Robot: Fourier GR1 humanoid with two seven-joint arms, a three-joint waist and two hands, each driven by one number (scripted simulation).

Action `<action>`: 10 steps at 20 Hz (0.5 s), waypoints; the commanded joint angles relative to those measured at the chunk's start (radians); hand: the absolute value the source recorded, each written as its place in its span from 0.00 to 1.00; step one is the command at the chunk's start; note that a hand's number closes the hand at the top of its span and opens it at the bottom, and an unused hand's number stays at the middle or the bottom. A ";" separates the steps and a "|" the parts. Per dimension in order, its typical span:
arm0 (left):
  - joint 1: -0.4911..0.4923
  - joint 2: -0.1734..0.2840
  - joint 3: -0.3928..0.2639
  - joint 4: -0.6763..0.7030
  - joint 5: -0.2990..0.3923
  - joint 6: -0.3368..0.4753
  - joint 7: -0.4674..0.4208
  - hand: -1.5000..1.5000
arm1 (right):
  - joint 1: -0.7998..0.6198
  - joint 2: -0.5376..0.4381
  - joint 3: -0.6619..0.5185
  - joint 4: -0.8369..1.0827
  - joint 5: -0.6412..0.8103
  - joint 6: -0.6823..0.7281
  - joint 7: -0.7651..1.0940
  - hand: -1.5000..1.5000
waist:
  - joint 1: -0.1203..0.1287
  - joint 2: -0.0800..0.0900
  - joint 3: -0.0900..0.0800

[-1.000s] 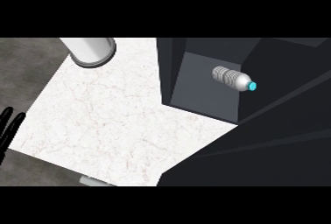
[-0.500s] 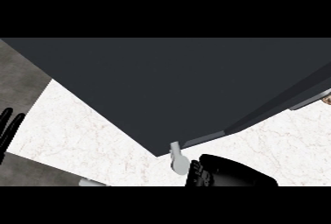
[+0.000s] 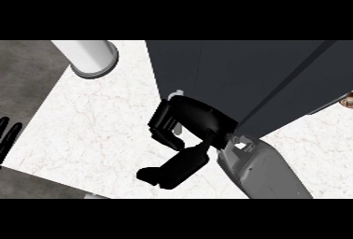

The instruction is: Pick up the bottled water, place it into the cabinet and close the cabinet

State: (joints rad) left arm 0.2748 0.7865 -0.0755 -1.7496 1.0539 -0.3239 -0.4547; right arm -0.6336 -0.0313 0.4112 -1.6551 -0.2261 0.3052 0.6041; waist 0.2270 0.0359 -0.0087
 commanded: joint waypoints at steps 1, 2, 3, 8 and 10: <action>0.008 0.001 0.017 0.021 0.005 -0.005 -0.005 0.00 | -0.195 0.030 -0.069 0.188 0.031 -0.118 -0.023 1.00 | -0.019 -0.001 0.002; -0.001 0.002 0.028 0.038 0.012 -0.014 -0.007 0.00 | -0.241 0.030 -0.065 0.217 0.046 -0.158 -0.036 1.00 | -0.031 -0.003 0.002; 0.012 -0.019 0.008 0.036 -0.011 -0.008 -0.021 0.00 | -0.272 0.030 -0.094 0.254 0.063 -0.189 -0.047 1.00 | -0.023 0.000 0.001; 0.038 -0.015 0.028 0.042 0.005 -0.038 -0.027 0.00 | -0.395 0.031 -0.153 0.465 0.069 -0.347 -0.132 1.00 | -0.029 0.001 0.003; 0.035 -0.010 0.034 0.032 -0.004 -0.043 -0.031 0.00 | -0.430 0.031 -0.160 0.523 0.062 -0.379 -0.172 1.00 | -0.036 0.001 0.004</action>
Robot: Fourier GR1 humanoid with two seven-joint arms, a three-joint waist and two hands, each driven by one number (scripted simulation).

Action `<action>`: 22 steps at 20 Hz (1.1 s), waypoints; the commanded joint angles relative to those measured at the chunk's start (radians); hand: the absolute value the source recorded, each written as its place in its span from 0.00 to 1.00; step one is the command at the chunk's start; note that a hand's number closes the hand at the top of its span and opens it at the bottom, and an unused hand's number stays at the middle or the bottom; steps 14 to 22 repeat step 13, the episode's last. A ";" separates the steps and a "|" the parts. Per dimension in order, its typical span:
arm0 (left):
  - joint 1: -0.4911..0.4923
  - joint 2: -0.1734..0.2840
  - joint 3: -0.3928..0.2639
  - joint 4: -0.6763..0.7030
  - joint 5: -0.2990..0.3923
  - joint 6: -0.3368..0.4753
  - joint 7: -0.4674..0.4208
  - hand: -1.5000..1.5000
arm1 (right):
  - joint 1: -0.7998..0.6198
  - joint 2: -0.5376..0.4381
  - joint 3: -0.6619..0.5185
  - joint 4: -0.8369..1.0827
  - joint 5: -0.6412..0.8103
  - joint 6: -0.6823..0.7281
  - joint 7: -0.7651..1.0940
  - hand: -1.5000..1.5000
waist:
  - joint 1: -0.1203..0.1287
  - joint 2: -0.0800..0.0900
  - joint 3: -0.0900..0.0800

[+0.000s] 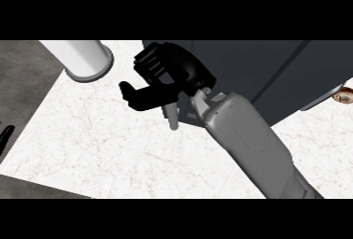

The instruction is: Pick up the bottled water, place it into the cabinet and close the cabinet

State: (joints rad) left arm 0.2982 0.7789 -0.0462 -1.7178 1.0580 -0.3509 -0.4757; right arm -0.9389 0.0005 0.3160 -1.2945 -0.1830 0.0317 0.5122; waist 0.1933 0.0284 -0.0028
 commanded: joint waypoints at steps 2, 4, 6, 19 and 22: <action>0.005 0.000 0.012 0.013 0.006 -0.035 -0.008 0.00 | -0.167 0.000 -0.060 0.194 -0.001 -0.147 -0.076 1.00 | -0.002 0.010 -0.003; 0.028 0.006 0.025 0.022 0.003 -0.035 -0.011 0.00 | -0.136 0.000 -0.071 0.217 -0.013 -0.183 -0.107 1.00 | -0.010 0.011 -0.001; 0.032 -0.004 0.019 0.007 0.001 -0.037 -0.017 0.00 | -0.145 0.000 -0.088 0.221 -0.035 -0.219 -0.111 0.00 | -0.010 0.012 0.000; 0.038 -0.012 0.028 0.014 0.007 -0.034 -0.018 0.00 | -0.174 0.000 -0.067 0.265 -0.136 -0.286 -0.143 0.00 | -0.039 0.012 0.000; 0.038 -0.012 0.028 0.014 0.007 -0.034 -0.018 0.00 | -0.174 0.000 -0.067 0.265 -0.136 -0.286 -0.143 0.00 | -0.039 0.012 0.000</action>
